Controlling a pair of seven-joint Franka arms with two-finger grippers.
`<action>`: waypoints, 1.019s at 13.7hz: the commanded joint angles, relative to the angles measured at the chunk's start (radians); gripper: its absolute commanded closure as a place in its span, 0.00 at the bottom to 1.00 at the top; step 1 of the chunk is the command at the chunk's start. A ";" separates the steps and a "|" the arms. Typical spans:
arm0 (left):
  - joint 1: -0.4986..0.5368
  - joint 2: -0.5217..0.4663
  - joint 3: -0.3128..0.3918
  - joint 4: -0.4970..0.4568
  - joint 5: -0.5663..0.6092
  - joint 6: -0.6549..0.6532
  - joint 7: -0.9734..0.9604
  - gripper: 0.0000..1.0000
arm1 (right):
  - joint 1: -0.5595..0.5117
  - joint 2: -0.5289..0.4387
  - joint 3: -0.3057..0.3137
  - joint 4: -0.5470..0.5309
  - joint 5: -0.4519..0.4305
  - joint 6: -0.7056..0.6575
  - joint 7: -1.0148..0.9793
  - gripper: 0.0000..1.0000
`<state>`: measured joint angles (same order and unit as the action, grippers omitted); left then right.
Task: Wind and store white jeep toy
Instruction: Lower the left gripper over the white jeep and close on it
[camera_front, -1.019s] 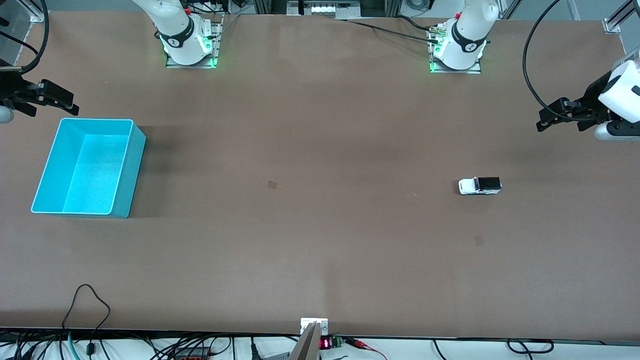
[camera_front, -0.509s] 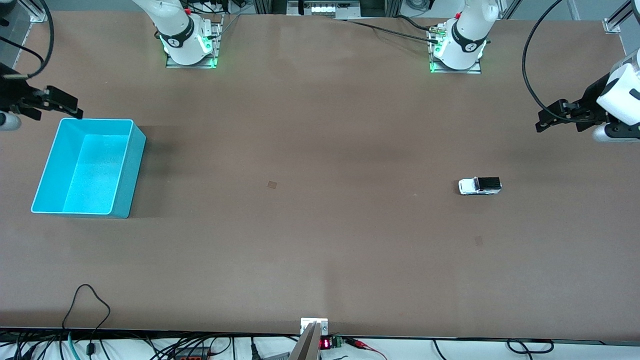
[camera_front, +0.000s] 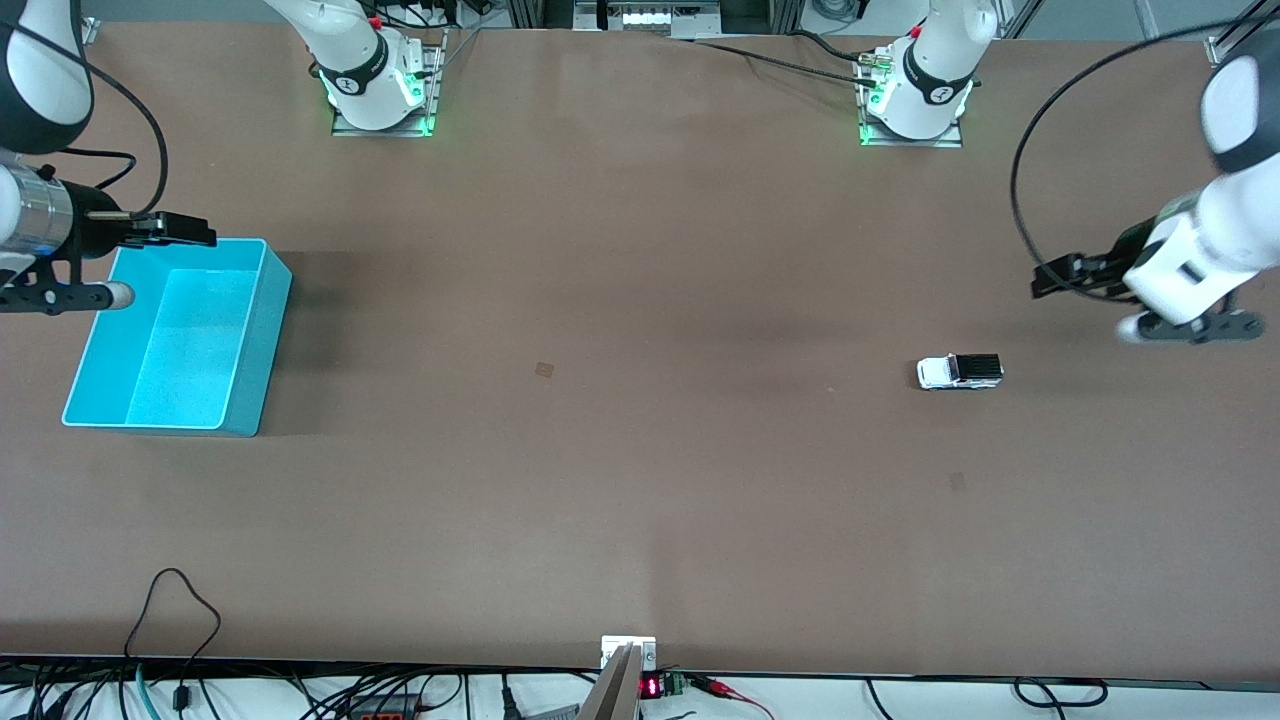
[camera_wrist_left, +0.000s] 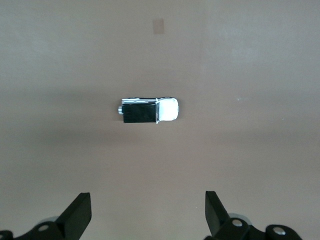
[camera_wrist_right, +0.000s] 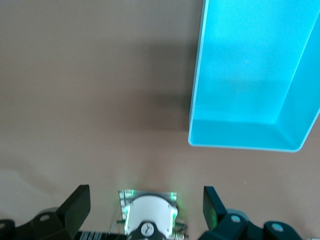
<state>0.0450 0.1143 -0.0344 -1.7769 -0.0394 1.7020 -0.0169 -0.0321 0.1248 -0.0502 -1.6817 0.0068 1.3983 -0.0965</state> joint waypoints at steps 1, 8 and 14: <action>-0.002 0.068 -0.009 0.008 0.016 0.034 0.008 0.00 | -0.019 0.006 0.006 0.014 -0.011 -0.062 -0.009 0.00; 0.010 0.177 -0.012 -0.053 0.021 0.186 0.288 0.00 | -0.011 0.012 0.007 0.020 -0.011 -0.070 -0.011 0.00; 0.018 0.214 -0.012 -0.128 0.111 0.318 0.644 0.00 | -0.012 0.012 0.007 0.020 -0.008 -0.067 -0.014 0.00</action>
<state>0.0563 0.3293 -0.0415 -1.8768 0.0412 1.9868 0.5102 -0.0402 0.1334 -0.0493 -1.6796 0.0066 1.3495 -0.0978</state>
